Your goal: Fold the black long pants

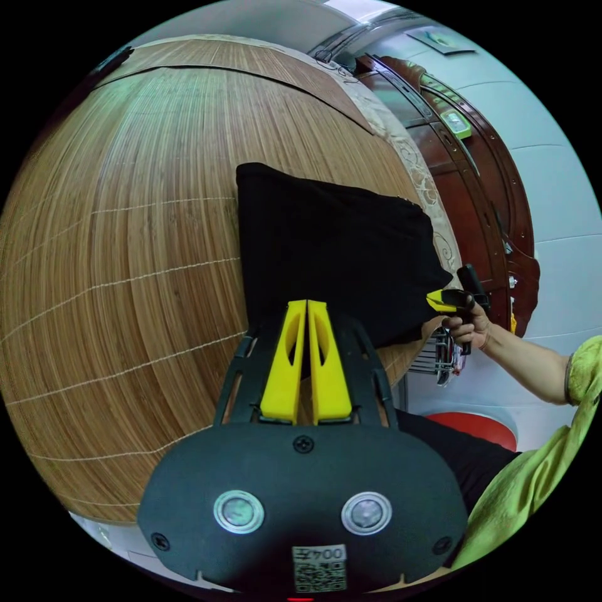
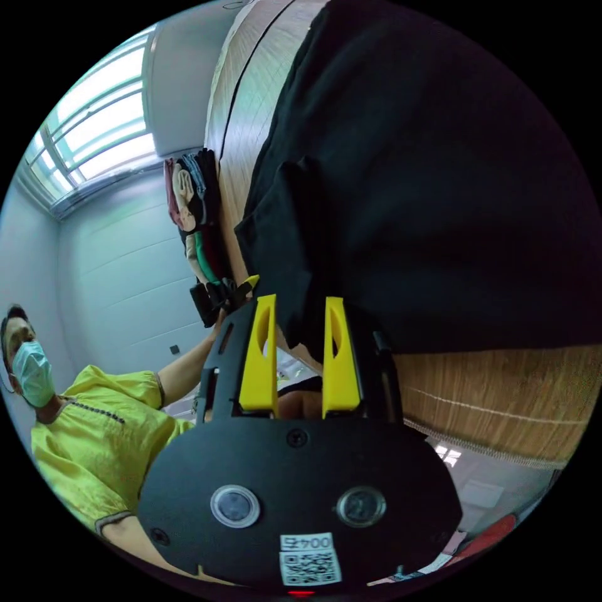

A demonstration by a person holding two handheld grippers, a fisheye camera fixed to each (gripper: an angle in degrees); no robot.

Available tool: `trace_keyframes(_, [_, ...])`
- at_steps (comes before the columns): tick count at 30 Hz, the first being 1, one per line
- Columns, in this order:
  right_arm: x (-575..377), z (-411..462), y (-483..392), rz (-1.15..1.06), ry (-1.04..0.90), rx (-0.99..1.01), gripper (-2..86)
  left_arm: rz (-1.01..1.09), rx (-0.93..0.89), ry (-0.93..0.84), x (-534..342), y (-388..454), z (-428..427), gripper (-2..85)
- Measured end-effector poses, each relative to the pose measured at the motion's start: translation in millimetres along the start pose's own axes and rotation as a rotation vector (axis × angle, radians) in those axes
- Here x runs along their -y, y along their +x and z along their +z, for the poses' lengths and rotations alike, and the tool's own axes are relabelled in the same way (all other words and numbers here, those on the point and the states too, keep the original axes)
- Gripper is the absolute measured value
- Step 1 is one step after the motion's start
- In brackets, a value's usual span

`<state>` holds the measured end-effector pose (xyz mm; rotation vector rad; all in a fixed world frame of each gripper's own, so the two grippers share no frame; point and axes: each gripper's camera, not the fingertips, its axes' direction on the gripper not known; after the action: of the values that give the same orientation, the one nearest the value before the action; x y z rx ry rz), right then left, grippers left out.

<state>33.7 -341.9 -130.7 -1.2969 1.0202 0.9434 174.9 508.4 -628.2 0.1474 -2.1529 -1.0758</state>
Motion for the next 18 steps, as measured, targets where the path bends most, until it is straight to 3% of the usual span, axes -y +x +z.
trace_keyframes(9, [52, 13, 13, 0.052, 0.059, 0.075, 6.3, -0.02, -0.027, 0.008, 0, -39, -31, 1.2])
trace_keyframes(14, [77, 0, -101, -0.11, 0.034, -0.264, 5.4, 0.001, -0.017, -0.014, 5, -42, -52, 2.0])
trace_keyframes(18, [82, -30, -183, -0.265, 0.028, -0.397, 5.3, 0.027, -0.068, 0.069, 8, -28, -91, 2.5])
